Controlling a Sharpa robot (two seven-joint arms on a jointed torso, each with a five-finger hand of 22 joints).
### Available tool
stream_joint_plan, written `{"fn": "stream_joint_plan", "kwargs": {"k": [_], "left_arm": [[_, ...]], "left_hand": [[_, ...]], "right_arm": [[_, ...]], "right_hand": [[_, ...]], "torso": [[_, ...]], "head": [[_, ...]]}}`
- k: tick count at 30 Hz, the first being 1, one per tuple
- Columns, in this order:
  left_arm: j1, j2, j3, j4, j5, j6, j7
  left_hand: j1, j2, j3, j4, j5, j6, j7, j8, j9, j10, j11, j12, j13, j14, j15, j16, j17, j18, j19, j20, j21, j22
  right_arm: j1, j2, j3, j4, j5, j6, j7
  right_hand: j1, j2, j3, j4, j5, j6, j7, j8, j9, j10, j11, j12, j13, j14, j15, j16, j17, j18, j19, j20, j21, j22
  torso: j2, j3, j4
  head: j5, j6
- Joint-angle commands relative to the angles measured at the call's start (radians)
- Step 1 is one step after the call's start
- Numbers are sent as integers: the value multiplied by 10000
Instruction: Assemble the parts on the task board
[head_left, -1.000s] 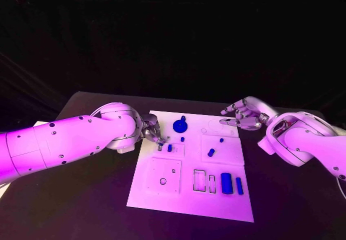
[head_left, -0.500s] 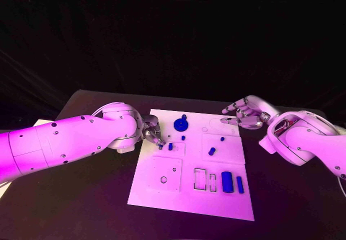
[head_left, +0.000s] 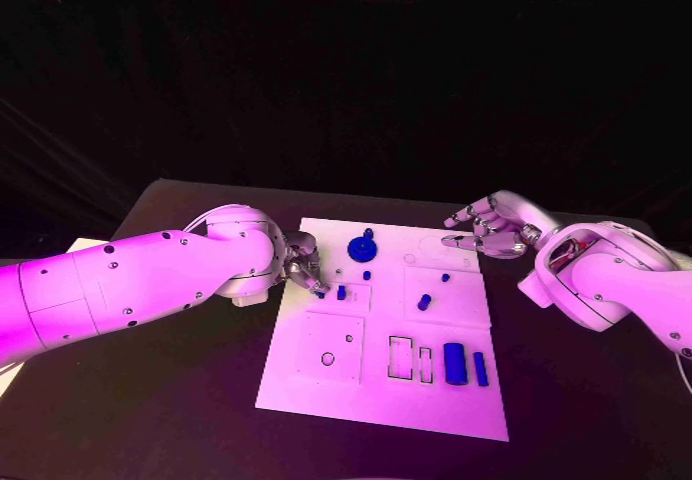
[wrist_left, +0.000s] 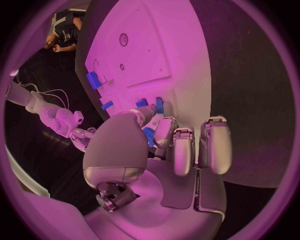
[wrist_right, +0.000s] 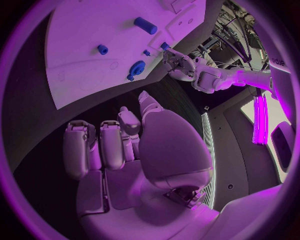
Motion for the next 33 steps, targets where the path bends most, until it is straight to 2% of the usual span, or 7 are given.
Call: {"fn": "stream_joint_plan", "kwargs": {"k": [1,6,21,29,33], "left_arm": [[-34,3,-21,-12,-60,321,-11],[-37,-16,-21,2,-78,366,-23],[-42,-1,-21,4,-102,498,-98],[-42,40,-25,-51,10,513,-268],[-46,81,-35,-96,29,496,-414]], "left_hand": [[132,4,1056,-971,33,-6,-87,4,1,48,0,45,15,1069,25,31,2634,-63,548,18,59,1293],[126,-12,1075,-975,37,10,-90,7,-3,62,-2,59,31,1069,25,31,2634,-65,551,18,65,1301],[77,-92,1132,-976,77,68,-103,10,-26,98,-8,83,60,1069,23,31,2634,-73,563,18,92,1337],[-383,-364,999,-827,117,387,-225,-15,-187,200,-91,122,102,1069,-40,31,2634,-95,601,-20,167,1438],[-617,-347,873,-692,111,492,-250,-28,-248,221,-114,127,110,1069,-64,31,2634,-104,615,-43,196,1477]], "right_arm": [[-8,9,0,0,-64,109,35],[-9,7,0,1,-63,109,33],[-11,4,0,14,-62,108,38],[-11,-16,0,36,-62,101,34],[-11,-29,0,49,-62,101,26]], "right_hand": [[16,121,-58,-14,37,69,-21,26,11,28,-50,-19,-2,461,-49,-43,-12,77,-40,-7,-49,-6],[16,121,-58,-14,37,69,-21,26,11,28,-50,-19,-2,461,-49,-43,-12,77,-40,-7,-49,-6],[16,121,-58,-14,37,69,-21,26,11,28,-50,-19,-2,461,-49,-43,-12,77,-40,-7,-49,-6],[16,121,-58,-14,37,69,-21,26,11,28,-50,-19,-2,461,-49,-43,-12,77,-40,-7,-49,-6],[16,121,-58,-14,37,69,-21,26,11,28,-50,-19,-2,461,-49,-43,-12,77,-40,-7,-49,-6]], "torso": [[2,4,1],[5,2,2],[3,5,-3],[9,10,-4],[6,8,-8]], "head": [[0,-11],[-38,-23],[-4,-42],[2,-50],[-16,-53]]}}
